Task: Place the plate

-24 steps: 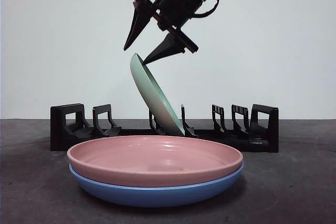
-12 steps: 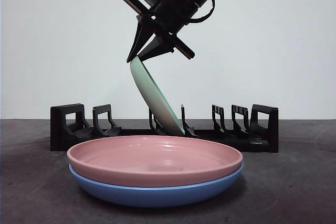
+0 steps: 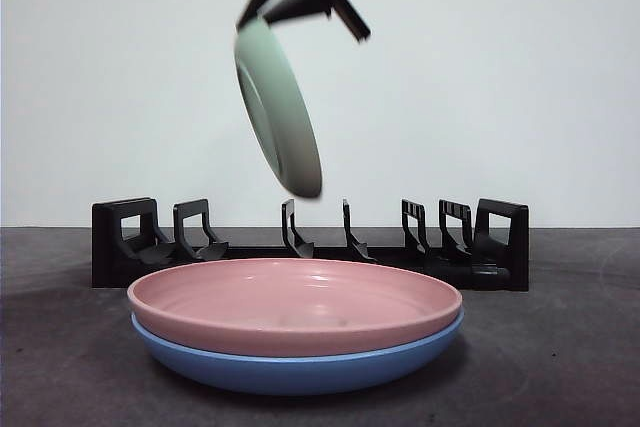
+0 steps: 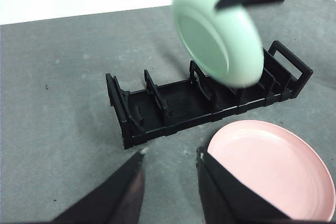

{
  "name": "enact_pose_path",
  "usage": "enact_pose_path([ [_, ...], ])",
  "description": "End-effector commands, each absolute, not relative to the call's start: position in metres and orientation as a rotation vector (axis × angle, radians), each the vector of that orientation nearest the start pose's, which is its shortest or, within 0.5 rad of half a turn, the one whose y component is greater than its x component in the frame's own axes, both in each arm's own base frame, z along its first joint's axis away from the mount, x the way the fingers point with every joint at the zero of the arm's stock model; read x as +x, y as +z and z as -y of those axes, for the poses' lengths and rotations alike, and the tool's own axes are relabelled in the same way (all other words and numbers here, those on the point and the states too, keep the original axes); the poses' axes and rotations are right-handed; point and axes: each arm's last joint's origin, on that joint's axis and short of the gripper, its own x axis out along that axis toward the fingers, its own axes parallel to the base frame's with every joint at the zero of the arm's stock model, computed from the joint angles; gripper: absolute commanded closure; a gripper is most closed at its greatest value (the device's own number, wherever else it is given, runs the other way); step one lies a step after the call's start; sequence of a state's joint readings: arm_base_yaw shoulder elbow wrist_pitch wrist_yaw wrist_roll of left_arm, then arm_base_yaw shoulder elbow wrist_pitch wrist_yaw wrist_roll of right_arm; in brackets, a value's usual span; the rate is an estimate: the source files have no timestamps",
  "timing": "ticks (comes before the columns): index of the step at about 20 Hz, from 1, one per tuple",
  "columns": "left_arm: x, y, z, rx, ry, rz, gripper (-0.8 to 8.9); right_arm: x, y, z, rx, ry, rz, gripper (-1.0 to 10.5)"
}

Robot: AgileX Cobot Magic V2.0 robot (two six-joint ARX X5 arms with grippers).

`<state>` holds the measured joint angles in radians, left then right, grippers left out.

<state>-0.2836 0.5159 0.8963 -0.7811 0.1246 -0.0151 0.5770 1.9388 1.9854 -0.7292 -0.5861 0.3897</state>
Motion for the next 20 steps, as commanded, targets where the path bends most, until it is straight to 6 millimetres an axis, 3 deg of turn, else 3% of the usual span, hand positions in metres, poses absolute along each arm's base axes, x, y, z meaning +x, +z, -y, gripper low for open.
enact_pose_path([
  [1, 0.080, 0.345, 0.027, 0.017, -0.396, -0.390, 6.58, 0.345, 0.378, -0.249, 0.326, 1.009, -0.903, 9.3],
  [5, 0.080, 0.345, 0.027, 0.017, -0.396, -0.389, 6.58, 0.323, 0.399, -0.247, 0.223, 1.064, -0.936, 9.3],
  [8, 0.080, 0.345, 0.027, 0.017, -0.396, -0.389, 6.58, 0.293, 0.406, -0.249, 0.019, 1.038, -0.968, 9.3],
  [11, 0.080, 0.346, 0.027, 0.021, -0.397, -0.386, 6.58, 0.263, 0.403, -0.257, -0.198, 0.952, -1.025, 9.3],
  [16, 0.080, 0.346, 0.027, 0.020, -0.397, -0.380, 6.58, 0.223, 0.400, -0.289, -0.384, 0.934, -1.004, 9.3],
  [20, 0.080, 0.346, 0.027, 0.020, -0.397, -0.381, 6.58, 0.191, 0.382, -0.311, -0.543, 0.913, -1.030, 9.3],
])
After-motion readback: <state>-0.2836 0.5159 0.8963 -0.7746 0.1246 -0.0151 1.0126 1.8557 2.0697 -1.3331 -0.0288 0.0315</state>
